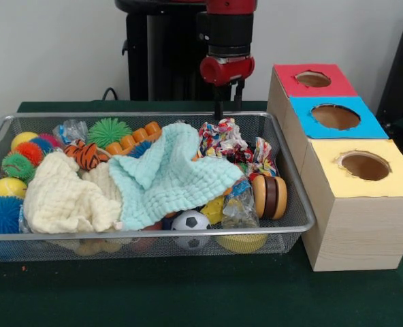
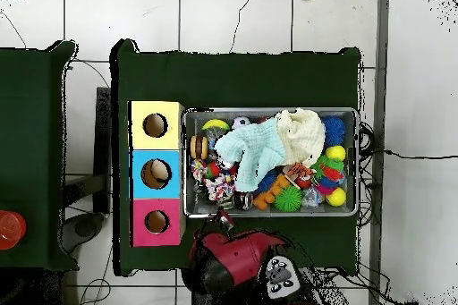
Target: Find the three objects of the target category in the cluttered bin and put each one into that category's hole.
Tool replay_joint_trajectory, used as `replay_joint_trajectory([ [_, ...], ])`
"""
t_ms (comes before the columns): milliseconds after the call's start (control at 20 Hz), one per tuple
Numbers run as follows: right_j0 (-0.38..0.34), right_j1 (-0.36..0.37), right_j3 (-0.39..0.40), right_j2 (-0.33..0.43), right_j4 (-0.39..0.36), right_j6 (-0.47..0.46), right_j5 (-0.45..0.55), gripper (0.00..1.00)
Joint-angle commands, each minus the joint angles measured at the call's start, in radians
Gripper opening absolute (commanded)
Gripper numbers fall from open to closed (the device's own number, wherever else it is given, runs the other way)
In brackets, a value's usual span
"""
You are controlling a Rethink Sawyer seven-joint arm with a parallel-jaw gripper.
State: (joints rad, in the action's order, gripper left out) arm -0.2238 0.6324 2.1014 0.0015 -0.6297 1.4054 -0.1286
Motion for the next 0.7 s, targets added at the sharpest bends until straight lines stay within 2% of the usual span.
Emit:
replay_joint_trajectory([
  [50, -0.108, 0.213, -0.014, 0.14, 0.089, 0.11, 0.214, 1.0],
  [300, -0.112, 0.238, -0.025, 0.163, 0.111, 0.1, 0.271, 1.0],
  [400, -0.117, 0.26, -0.014, 0.175, 0.12, 0.114, 0.265, 1.0],
  [700, -0.108, 0.135, -0.056, 0.172, 0.121, 0.192, 0.069, 1.0],
])
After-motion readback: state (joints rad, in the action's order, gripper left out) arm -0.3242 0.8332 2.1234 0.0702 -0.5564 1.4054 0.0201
